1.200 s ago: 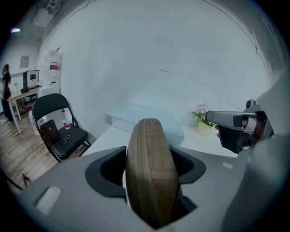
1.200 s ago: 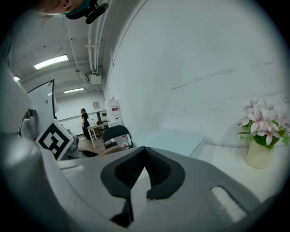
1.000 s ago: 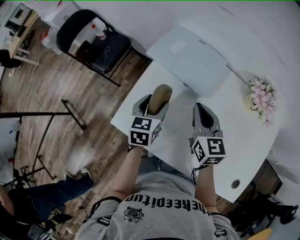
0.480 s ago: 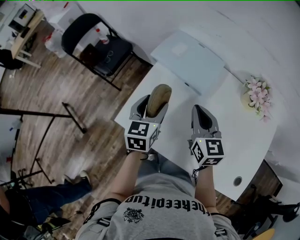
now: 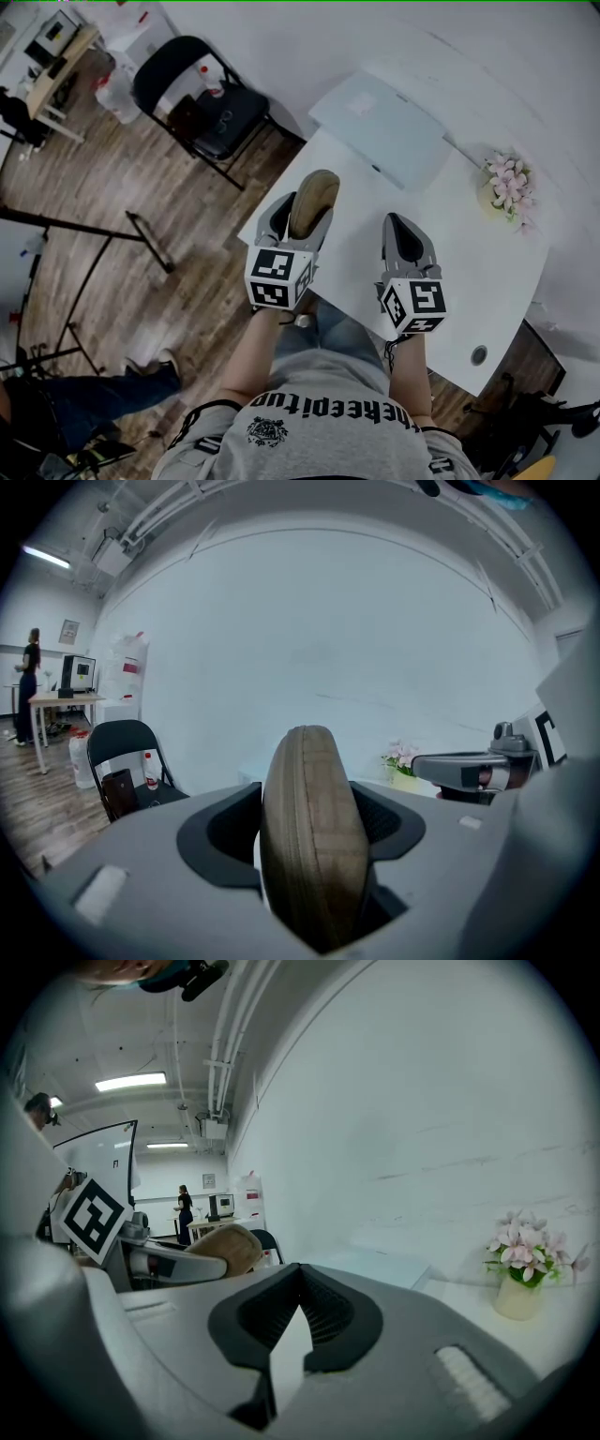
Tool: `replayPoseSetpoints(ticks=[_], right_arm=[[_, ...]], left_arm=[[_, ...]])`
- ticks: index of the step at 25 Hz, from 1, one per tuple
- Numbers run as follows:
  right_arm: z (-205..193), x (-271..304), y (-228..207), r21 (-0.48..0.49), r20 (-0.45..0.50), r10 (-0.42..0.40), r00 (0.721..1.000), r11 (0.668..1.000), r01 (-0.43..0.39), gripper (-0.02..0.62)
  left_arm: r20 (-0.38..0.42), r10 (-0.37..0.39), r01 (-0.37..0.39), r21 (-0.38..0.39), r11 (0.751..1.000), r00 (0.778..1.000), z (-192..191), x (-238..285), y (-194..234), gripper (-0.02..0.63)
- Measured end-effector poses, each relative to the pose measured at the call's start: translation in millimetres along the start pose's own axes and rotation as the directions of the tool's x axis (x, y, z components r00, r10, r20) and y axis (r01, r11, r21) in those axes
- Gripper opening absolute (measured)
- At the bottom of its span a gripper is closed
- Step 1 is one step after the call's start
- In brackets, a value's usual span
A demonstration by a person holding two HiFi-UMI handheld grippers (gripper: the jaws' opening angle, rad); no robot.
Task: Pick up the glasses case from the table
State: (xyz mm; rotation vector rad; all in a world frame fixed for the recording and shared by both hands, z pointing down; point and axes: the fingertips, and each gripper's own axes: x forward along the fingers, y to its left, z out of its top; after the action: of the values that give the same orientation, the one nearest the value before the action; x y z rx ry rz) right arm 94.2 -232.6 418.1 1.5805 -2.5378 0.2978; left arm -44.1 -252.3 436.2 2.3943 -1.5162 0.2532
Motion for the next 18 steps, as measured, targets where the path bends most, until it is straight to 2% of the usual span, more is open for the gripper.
replayPoseSetpoints(ticks=[18], right_arm=[[18.4, -39.9, 54.5, -0.055, 0.066, -0.018, 0.998, 0.998, 0.022, 0.002]], left_arm=[[0.144, 0.003, 0.0, -0.016, 1.0, 0.99, 23.5, -76.3, 10.3, 0.302]])
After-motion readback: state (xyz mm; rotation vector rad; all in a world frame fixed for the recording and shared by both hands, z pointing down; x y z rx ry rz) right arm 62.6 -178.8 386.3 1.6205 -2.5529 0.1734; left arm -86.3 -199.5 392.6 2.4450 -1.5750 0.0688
